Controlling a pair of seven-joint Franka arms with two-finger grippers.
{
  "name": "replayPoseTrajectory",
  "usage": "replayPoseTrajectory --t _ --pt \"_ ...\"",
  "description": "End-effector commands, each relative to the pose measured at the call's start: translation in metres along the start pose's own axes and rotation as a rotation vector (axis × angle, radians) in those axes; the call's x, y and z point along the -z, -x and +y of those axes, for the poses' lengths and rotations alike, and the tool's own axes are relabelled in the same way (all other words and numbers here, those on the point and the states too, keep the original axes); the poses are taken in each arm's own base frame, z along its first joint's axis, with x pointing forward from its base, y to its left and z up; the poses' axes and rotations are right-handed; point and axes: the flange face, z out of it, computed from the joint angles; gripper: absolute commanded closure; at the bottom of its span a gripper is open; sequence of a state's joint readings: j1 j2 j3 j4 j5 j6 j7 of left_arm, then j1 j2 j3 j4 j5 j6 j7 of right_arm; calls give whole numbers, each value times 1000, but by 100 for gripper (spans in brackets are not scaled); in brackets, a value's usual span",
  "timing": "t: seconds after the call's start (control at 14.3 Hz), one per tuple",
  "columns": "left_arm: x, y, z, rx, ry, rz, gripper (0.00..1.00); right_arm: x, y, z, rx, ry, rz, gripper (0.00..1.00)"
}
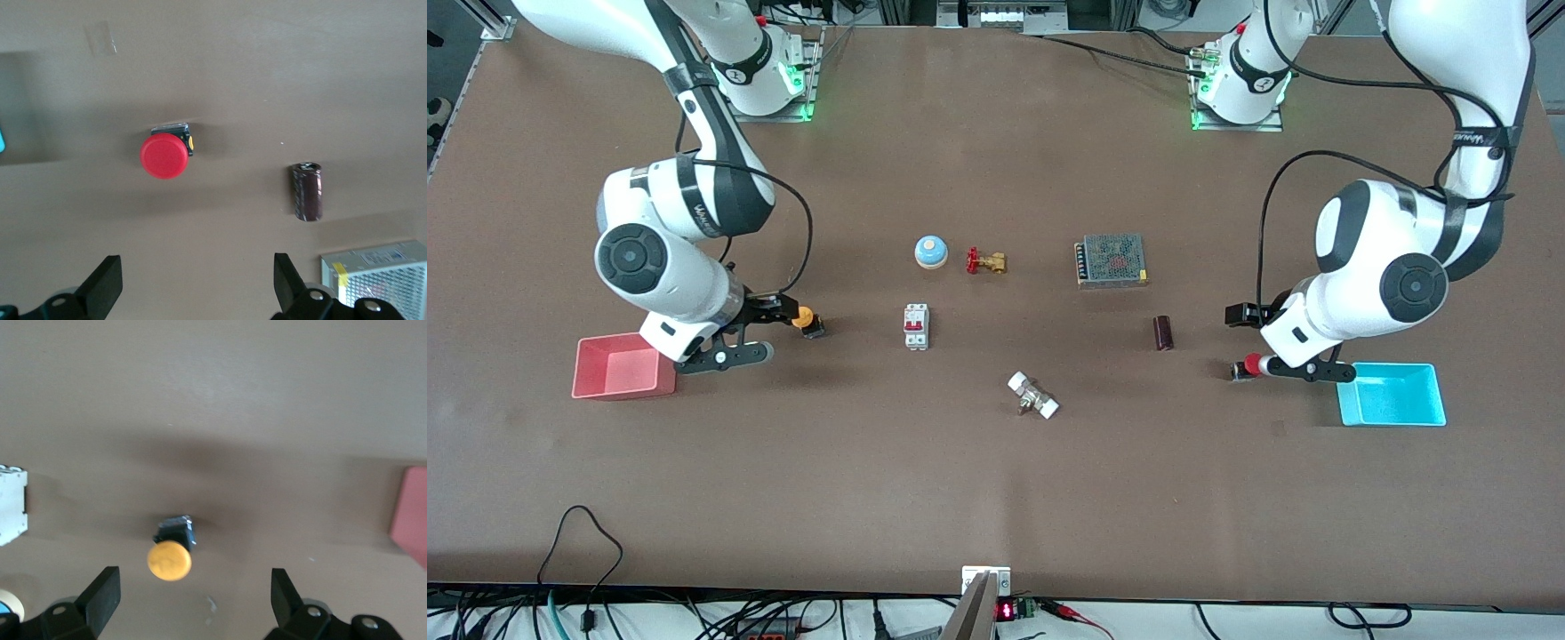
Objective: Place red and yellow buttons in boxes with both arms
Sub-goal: 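Reach the right gripper to the yellow button while the left gripper reaches the red button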
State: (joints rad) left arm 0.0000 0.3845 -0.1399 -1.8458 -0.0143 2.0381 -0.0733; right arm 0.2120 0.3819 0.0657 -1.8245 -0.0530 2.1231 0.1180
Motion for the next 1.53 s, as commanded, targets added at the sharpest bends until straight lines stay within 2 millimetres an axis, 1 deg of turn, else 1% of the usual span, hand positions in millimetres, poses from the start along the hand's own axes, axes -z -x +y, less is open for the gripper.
replayPoseTrajectory --t 0.0,0.14,0.35,0.49,0.56,0.63,0.7,0.77,0.98,1.05,1.12,1.19,1.26,1.33,1.4,1.47 --pt "-6 1 -9 95 -2 13 0 -23 22 -1 -10 -10 26 0" --pt "-21 -6 -10 150 -4 24 0 -38 29 -1 -7 -13 35 0" --pt "-43 -17 -17 160 4 53 0 -63 36 -10 10 -24 63 0" --pt "-57 -22 -21 160 6 58 0 -76 34 -12 2 -28 64 0" --pt "-64 -23 -23 149 -9 55 0 -79 33 -13 3 -30 68 0" --pt "-74 -24 -28 122 -51 49 0 -86 33 -14 11 -30 64 0" --pt "-79 -25 -32 112 -67 54 0 -94 33 -14 17 -32 62 0" --pt "-84 -25 -34 117 -65 48 0 -97 31 -14 21 -33 71 0" --pt "-80 -29 -33 133 -56 59 0 -109 29 -15 26 -36 79 1" --pt "-76 -33 -33 137 -49 74 0 -113 29 -15 28 -37 78 2" --pt "-76 -34 -32 150 -31 81 0 -114 29 -16 32 -36 76 3" --pt "-77 -35 -32 167 -10 80 0 -114 30 -16 32 -35 73 5" --pt "-82 -35 -31 173 7 72 0 -116 31 -17 35 -36 70 8" --pt "-86 -37 -31 170 9 67 0 -116 32 -23 46 -40 66 9" --pt "-87 -40 -32 171 10 80 0 -116 33 -25 53 -41 66 12" --pt "-87 -42 -32 170 11 97 0 -119 35 -25 53 -40 57 13"
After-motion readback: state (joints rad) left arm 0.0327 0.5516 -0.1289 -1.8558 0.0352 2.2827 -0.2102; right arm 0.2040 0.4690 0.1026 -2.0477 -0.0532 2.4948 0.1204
